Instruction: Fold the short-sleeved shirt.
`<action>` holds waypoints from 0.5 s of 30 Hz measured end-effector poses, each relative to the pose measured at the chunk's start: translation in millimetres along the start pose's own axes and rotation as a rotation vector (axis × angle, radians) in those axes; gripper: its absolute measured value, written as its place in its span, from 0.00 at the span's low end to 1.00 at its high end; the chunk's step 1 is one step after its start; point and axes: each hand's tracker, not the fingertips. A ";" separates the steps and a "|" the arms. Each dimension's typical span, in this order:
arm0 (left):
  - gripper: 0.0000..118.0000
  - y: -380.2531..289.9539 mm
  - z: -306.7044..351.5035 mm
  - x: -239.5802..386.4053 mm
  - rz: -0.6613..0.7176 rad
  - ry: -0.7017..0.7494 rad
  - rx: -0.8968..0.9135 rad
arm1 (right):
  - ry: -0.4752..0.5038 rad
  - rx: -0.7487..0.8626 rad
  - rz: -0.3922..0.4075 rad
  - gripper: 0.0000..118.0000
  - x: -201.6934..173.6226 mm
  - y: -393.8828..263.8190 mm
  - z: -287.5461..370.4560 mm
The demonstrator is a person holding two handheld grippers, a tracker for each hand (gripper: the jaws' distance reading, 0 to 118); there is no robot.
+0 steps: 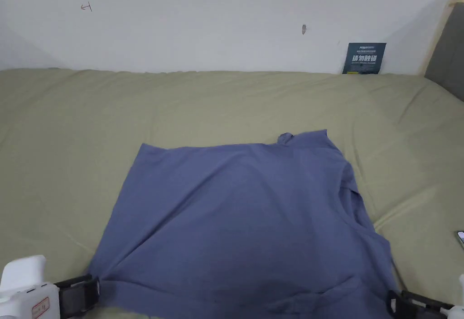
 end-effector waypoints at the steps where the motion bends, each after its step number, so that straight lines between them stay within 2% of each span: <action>1: 0.98 0.9 6.3 0.8 -0.006 -0.007 0.001 | 0.008 0.007 -0.006 1.00 2.6 -0.7 1.7; 4: 0.94 -2.6 22.9 8.8 -0.023 -0.016 0.035 | 0.013 0.025 -0.004 1.00 1.4 -2.0 9.1; 5: 0.84 -3.1 29.7 9.7 -0.028 -0.015 0.044 | 0.032 0.030 -0.005 1.00 2.3 -4.5 12.0; 6: 0.52 -5.7 34.4 11.1 -0.032 -0.015 0.057 | 0.049 0.051 -0.008 0.85 2.5 -7.6 15.7; 7: 0.12 -9.1 34.3 12.0 -0.038 -0.010 0.060 | 0.046 0.071 -0.006 0.53 0.2 -10.4 19.2; 8: 0.00 -12.4 36.1 12.7 -0.022 0.003 0.079 | 0.027 0.068 0.000 0.08 -1.0 -13.7 18.1; 9: 0.00 -14.7 34.5 7.8 -0.027 0.003 0.061 | 0.026 0.113 0.012 0.00 -2.2 -19.8 19.6; 10: 0.00 -17.1 33.5 5.6 -0.022 -0.003 0.024 | 0.043 0.090 0.005 0.00 -0.7 -23.9 18.7; 11: 0.00 -22.4 35.2 2.6 0.001 -0.011 0.028 | 0.054 0.076 0.008 0.00 -19.3 -19.1 27.1; 15: 0.00 -31.8 33.4 -10.1 0.044 0.013 0.005 | 0.042 0.063 0.038 0.00 -34.9 -25.3 28.4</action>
